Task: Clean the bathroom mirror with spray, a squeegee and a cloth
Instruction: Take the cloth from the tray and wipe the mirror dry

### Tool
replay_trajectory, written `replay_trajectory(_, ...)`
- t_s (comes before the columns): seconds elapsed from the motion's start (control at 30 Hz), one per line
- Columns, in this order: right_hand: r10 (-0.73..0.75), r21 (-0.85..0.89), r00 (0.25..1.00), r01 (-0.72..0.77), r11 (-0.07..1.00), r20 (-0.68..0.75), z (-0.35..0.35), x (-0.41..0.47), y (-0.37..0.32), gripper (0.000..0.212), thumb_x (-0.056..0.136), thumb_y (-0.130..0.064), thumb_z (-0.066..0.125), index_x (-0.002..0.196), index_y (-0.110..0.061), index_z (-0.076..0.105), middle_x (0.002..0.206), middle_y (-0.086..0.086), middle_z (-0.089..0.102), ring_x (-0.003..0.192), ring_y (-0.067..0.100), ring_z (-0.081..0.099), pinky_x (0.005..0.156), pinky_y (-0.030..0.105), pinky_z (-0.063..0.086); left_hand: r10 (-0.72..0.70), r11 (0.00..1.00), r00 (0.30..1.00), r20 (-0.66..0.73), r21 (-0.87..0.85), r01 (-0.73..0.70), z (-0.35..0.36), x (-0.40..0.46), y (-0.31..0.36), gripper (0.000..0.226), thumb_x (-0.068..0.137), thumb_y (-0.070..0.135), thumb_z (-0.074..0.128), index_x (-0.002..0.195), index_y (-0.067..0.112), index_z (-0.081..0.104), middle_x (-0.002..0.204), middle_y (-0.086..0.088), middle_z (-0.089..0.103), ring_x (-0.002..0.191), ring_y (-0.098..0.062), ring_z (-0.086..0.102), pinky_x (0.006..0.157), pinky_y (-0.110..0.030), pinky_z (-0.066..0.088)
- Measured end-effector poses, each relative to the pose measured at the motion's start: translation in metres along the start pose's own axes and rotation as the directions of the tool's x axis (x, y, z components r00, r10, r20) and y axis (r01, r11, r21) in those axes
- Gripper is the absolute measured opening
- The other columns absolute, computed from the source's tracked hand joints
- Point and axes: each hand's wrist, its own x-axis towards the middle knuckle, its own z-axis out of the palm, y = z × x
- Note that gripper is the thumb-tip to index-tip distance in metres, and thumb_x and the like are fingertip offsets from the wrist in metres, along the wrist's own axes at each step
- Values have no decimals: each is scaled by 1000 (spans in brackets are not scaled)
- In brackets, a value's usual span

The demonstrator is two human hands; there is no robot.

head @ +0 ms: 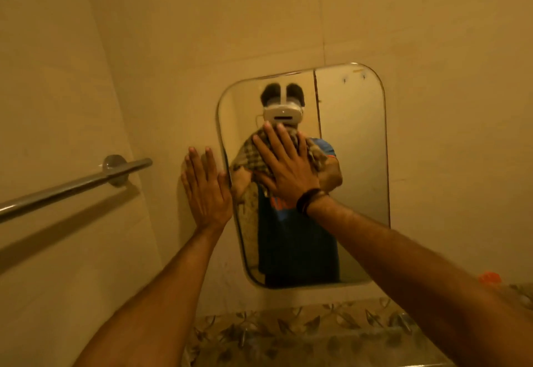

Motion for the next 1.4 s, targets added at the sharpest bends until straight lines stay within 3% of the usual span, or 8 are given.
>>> replay_trajectory(0.13,-223,-11,972,225,974,78,29,-64,-21,73,95,-55,43,156,-23,21,165,9,10,152,31,3,120,59,0,21,1000,998,52,-17,-20,-6,9,7,59,106,41,17,162,23,11,170,-11,6,157,-28,7,126,-51,13)
replay_trajectory(0.23,-274,-22,954,279,960,120,36,-69,-22,75,95,-60,40,157,-27,16,166,6,5,153,29,1,120,58,3,41,999,996,81,1,-41,-9,12,2,60,106,43,13,162,25,9,170,-8,1,158,-25,3,126,-51,12)
replay_trajectory(0.47,-58,-5,998,58,998,-24,-13,79,3,74,93,-61,38,156,-30,18,166,3,6,152,25,2,119,56,-2,50,998,999,10,31,-51,-14,30,1,60,105,40,21,160,17,22,168,-16,13,155,-32,17,123,-55,23)
replay_trajectory(0.63,17,-26,1000,-18,1000,-20,-37,149,2,70,95,-64,33,155,-28,23,165,6,12,152,29,8,120,57,1,2,1000,1000,-14,-6,-2,-20,70,6,61,105,44,7,162,23,5,170,-8,-4,158,-26,-1,127,-48,8)
replay_trajectory(0.9,-229,-96,973,225,970,-26,-14,107,-2,73,94,-64,37,156,-28,20,165,5,11,152,26,4,121,53,-7,-125,981,989,-84,-161,111,-11,71,34,63,102,38,17,161,18,20,169,-11,11,157,-28,9,126,-51,8)
replay_trajectory(1.1,63,-44,994,-67,997,-84,-44,96,64,73,93,-66,36,155,-31,23,165,3,14,152,26,9,120,56,5,-73,974,990,-124,-224,44,-5,80,74,61,105,43,16,161,21,20,170,-7,11,158,-24,7,126,-49,3)
replay_trajectory(1.27,258,-49,958,-266,963,-121,-63,72,119,71,94,-68,27,155,-33,20,165,1,12,152,25,8,121,54,2,-60,967,991,-120,-253,28,-2,78,77,62,104,41,19,161,19,9,170,-2,8,158,-20,5,127,-51,4)
replay_trajectory(1.4,410,13,899,-414,910,-156,-58,75,107,71,94,-67,22,156,-32,18,166,3,8,153,26,2,121,55,0,-36,973,993,-109,-232,10,-4,80,74,61,105,39,18,162,19,9,170,0,6,158,-17,3,127,-51,3)
